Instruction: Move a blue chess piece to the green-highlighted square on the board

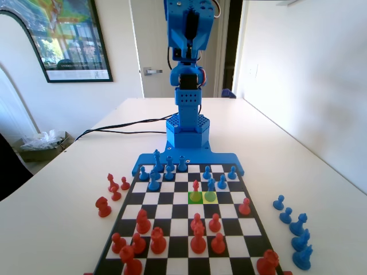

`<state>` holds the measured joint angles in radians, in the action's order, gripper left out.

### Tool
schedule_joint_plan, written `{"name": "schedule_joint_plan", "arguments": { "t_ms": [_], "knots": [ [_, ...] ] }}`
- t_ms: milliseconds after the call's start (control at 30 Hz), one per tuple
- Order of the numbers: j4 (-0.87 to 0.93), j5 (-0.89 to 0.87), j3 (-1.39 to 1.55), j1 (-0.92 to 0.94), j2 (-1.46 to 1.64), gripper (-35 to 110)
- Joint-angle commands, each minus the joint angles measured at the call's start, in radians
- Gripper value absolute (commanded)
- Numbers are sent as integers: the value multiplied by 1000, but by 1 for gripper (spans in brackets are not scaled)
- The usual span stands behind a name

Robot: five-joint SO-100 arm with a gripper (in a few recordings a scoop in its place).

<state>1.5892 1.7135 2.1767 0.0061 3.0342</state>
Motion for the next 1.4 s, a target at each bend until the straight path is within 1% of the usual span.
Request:
{"name": "schedule_joint_plan", "arguments": {
  "t_ms": [0, 67, 200, 333, 500, 633, 767, 900, 1100, 1200, 1367],
  "knots": [
    [-14, 11, 5, 6, 20, 4],
    [-14, 11, 5, 6, 20, 1],
    [-11, 23, 0, 8, 18, 1],
    [-15, -43, -52, -14, -26, 1],
    [-5, -114, -179, -43, -209, 1],
    [-5, -133, -264, -48, -382, 1],
    [-40, -158, -307, -34, -540, 1],
    [-89, -181, -310, -11, -667, 1],
    [-152, -327, -301, 14, -848, 1],
    [-153, -373, -273, 12, -899, 1],
    [-193, -351, -176, -26, -937, 1]
  ]
}}
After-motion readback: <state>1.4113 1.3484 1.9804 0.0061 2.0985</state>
